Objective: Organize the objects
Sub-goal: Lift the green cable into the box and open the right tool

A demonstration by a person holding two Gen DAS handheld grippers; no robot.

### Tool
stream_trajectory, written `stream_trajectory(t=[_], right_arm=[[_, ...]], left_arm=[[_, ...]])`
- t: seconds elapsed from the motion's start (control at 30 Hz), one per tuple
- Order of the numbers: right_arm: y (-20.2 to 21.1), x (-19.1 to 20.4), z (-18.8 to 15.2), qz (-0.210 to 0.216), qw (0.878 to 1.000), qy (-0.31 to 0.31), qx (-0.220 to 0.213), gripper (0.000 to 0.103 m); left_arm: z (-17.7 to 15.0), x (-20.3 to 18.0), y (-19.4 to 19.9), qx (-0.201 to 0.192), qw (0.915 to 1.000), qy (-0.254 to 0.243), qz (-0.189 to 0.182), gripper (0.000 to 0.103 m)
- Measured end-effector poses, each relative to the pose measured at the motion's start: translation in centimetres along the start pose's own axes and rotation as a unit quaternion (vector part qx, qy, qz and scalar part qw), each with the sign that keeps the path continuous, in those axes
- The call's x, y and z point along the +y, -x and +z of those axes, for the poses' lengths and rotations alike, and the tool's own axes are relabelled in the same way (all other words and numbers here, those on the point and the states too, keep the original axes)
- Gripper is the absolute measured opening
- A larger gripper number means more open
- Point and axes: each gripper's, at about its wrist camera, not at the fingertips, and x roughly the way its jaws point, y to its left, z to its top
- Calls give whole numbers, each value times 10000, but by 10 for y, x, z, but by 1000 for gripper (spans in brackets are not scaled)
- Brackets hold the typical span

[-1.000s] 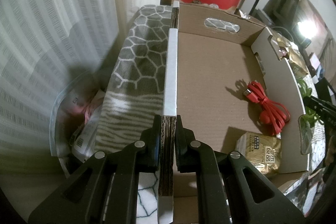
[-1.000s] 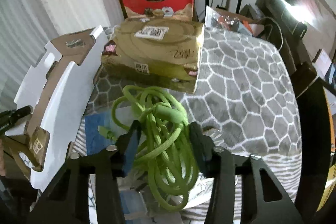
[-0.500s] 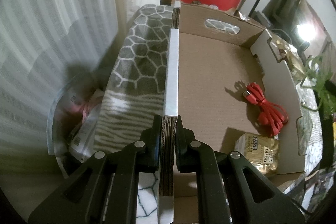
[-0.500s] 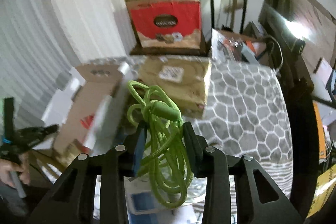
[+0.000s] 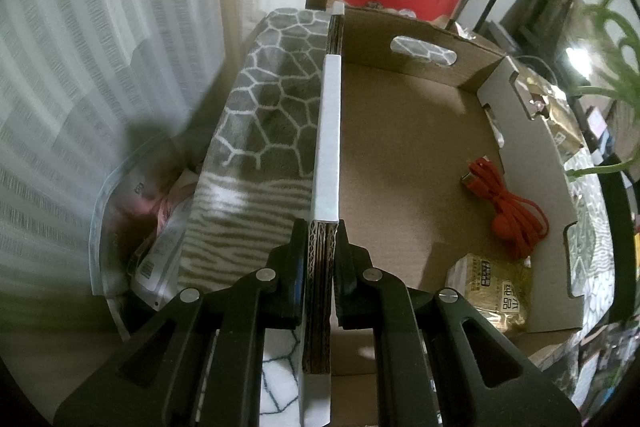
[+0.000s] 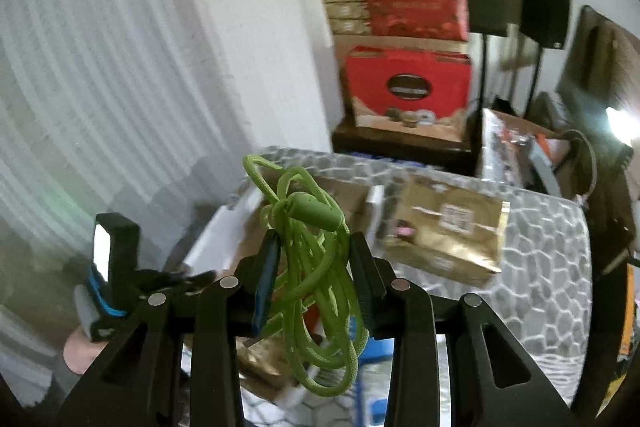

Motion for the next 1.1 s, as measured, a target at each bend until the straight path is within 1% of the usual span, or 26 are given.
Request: stream_trajectory(t=[0.1, 0.2, 0.4, 0.53, 0.6, 0.67, 0.87, 1.1], right_arm=[[-14, 14, 1, 132, 9998, 51, 114, 35], [-17, 29, 5, 235, 9996, 117, 126, 35], [0, 53, 22, 212, 9990, 382, -136, 35], [-1, 59, 27, 258, 9987, 421, -154, 35], [-11, 60, 24, 275, 9989, 364, -57, 35], [-31, 57, 16, 290, 9992, 237, 147, 35], [-79, 43, -5, 152, 9979, -91, 626, 35], [-106, 36, -21, 110, 9953, -337, 898, 36]], left_arm=[[0, 1, 0, 6, 10000, 9, -4, 10], [0, 0, 0, 8, 10000, 8, -8, 10], [1, 0, -1, 6, 10000, 15, -15, 10], [2, 1, -1, 8, 10000, 28, -28, 10], [2, 2, -1, 8, 10000, 33, -34, 10], [2, 1, -1, 12, 10000, 36, -19, 10], [3, 1, -2, 24, 10000, 46, -32, 10], [5, 1, -1, 35, 10000, 56, -61, 10]])
